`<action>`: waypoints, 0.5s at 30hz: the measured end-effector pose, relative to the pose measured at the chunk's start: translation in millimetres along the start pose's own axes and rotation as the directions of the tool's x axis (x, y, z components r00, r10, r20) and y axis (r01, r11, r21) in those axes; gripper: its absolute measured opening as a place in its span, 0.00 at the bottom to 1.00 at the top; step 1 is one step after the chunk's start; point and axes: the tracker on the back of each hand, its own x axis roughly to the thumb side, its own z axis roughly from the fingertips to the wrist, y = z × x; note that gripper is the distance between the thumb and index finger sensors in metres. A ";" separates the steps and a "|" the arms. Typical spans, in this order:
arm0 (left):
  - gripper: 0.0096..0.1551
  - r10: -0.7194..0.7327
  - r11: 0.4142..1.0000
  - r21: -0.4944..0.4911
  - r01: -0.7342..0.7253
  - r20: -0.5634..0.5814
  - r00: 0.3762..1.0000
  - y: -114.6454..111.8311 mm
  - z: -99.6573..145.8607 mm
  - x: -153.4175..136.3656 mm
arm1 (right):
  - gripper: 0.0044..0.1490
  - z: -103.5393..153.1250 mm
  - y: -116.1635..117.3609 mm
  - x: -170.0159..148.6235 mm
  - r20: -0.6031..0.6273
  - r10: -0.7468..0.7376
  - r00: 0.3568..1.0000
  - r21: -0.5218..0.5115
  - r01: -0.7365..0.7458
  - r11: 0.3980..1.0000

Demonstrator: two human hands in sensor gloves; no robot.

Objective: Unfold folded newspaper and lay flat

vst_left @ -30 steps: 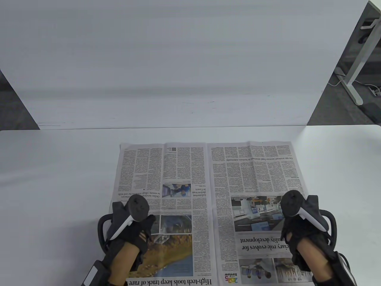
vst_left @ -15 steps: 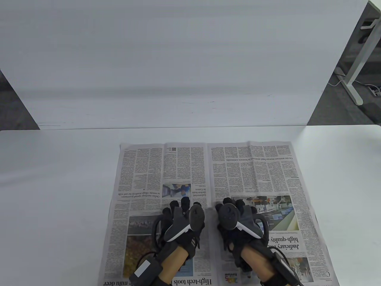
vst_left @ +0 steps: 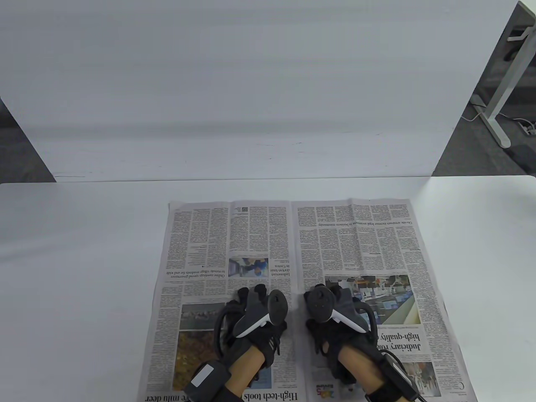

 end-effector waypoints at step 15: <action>0.41 0.057 0.998 -0.022 -0.059 -0.058 0.997 -2.1 4.3 -35.3 | 0.45 2.1 -1.3 -29.1 -0.059 -0.045 0.997 0.005 0.045 0.999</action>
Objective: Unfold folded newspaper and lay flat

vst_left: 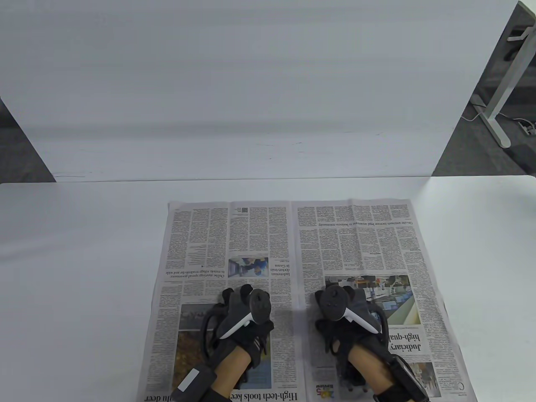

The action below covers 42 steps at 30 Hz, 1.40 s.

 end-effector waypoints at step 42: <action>0.43 0.182 0.983 0.022 -0.183 -0.242 0.953 9.0 -4.6 -99.7 | 0.48 -1.3 -21.7 -115.9 -0.291 -0.185 0.939 -0.062 0.174 0.983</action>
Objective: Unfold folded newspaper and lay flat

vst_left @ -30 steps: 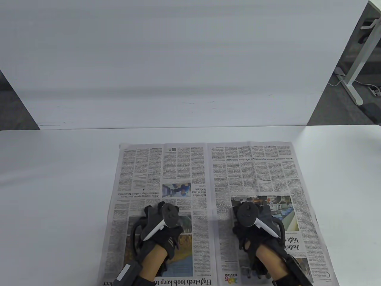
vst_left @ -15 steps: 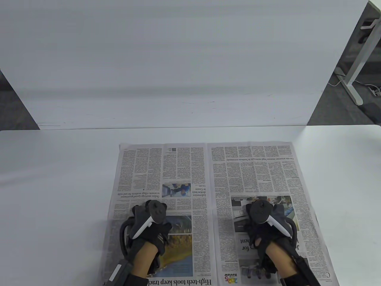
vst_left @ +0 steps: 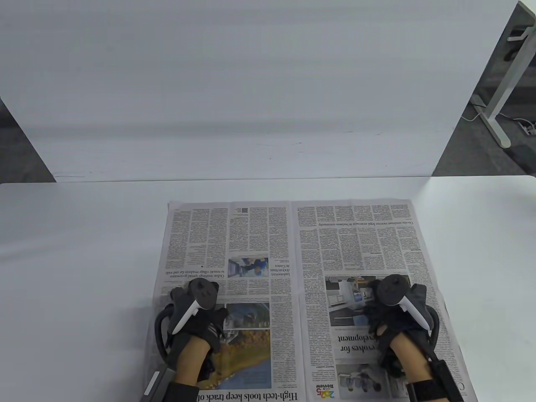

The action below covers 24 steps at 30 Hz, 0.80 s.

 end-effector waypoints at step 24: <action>0.43 0.103 0.995 0.028 -0.100 -0.130 0.986 9.4 -7.1 -41.4 | 0.48 -9.6 -18.6 -54.9 -0.196 -0.132 0.972 -0.076 0.120 0.990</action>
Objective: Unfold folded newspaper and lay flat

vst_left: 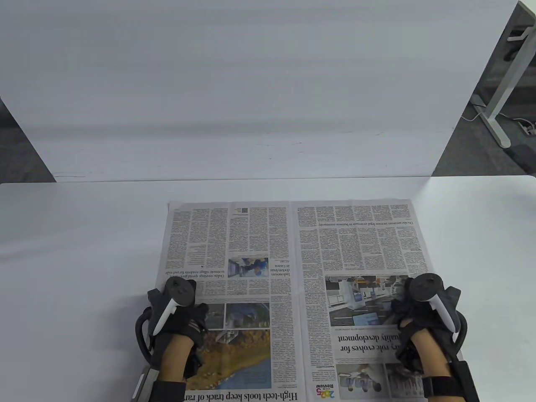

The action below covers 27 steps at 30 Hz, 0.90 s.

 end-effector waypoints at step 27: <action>0.43 -0.021 0.997 0.067 0.029 -0.117 0.993 10.7 2.1 -12.8 | 0.49 -0.3 -13.7 -11.0 -0.064 -0.054 0.997 -0.045 0.051 0.998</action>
